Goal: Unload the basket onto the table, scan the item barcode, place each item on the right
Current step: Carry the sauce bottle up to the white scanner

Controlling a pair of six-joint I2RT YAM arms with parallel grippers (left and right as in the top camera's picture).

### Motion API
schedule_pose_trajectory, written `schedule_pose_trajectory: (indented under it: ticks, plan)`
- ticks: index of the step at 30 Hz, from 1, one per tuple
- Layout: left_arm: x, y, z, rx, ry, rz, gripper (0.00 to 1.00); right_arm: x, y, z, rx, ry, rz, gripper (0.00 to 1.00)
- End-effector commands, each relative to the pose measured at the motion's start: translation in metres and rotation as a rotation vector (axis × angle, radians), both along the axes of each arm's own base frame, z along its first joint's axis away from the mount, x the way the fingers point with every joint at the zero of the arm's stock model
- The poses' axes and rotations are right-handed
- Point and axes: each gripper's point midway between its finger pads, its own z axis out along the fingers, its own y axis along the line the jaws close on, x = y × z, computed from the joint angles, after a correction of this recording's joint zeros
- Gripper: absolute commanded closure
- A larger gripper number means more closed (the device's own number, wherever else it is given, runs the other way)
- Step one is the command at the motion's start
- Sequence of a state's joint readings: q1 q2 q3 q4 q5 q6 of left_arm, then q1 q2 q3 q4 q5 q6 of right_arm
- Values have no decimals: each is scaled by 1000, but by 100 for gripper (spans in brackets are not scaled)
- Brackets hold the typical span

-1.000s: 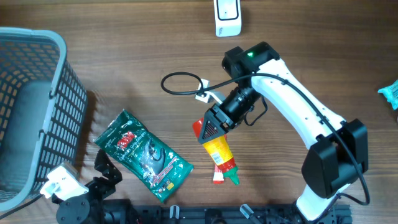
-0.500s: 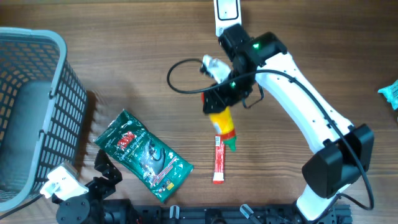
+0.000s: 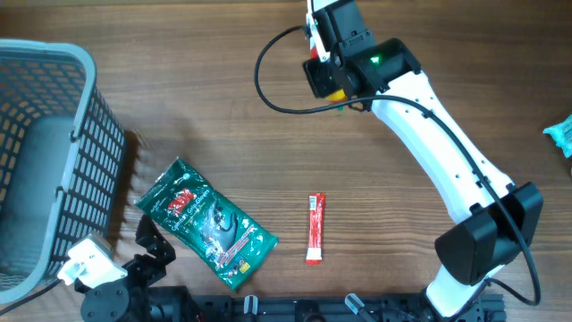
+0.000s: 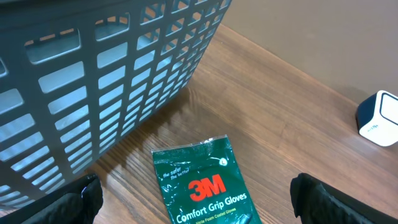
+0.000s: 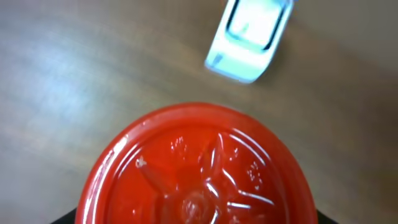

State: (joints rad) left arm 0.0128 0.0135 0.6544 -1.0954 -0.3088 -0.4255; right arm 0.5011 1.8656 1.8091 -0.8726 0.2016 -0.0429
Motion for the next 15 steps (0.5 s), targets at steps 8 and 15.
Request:
schedule_pose_trajectory:
  ticks: [8, 15]
  plan:
    - [0, -2, 1, -10, -14, -7, 0, 101, -51, 39, -404, -410, -87, 75]
    - [0, -2, 1, -10, -14, -7, 0, 158, -29, 13, -527, -590, -26, 76]
